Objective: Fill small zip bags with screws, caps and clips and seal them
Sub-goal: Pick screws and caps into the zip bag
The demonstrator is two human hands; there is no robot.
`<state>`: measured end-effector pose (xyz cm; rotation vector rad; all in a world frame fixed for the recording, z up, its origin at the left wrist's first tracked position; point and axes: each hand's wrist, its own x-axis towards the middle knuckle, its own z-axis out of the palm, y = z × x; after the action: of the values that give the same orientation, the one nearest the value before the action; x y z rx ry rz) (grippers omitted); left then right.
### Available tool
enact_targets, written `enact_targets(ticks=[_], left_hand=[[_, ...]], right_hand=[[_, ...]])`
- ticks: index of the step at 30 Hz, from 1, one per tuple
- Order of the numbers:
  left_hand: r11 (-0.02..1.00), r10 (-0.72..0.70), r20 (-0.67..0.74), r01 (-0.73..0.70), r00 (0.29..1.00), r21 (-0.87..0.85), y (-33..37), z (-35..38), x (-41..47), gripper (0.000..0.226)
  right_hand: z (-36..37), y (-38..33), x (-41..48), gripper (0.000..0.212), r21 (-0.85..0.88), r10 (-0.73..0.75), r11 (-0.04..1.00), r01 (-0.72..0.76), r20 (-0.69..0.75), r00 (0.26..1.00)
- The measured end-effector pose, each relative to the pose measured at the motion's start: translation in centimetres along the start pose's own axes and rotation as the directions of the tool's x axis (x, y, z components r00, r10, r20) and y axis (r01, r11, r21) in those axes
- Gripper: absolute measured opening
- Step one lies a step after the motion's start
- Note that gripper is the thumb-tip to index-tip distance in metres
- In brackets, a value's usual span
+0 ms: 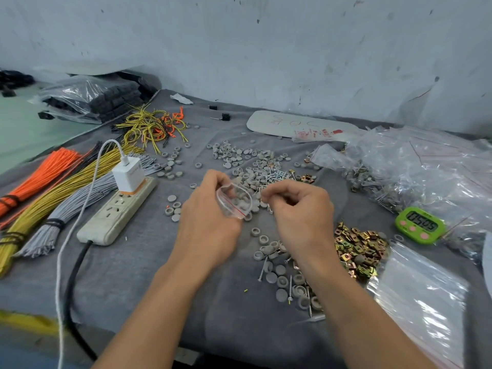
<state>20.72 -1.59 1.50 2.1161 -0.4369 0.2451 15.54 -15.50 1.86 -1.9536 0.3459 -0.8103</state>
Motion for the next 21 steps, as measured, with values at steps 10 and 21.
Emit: enact_targets(ticks=[10,21], left_hand=[[1.0,-0.022,-0.148,0.02,0.989,-0.014,-0.4,-0.7,0.2,0.039],[0.997,0.013,-0.058,-0.009,0.998,0.072,-1.2,-0.1,0.4,0.037]], right_hand=[[1.3,0.4,-1.5,0.012,-0.635,0.21,0.741,0.216,0.526,0.824],[0.7,0.5,-1.0,0.027,-0.605,0.127,0.794,0.057,0.257,0.958]])
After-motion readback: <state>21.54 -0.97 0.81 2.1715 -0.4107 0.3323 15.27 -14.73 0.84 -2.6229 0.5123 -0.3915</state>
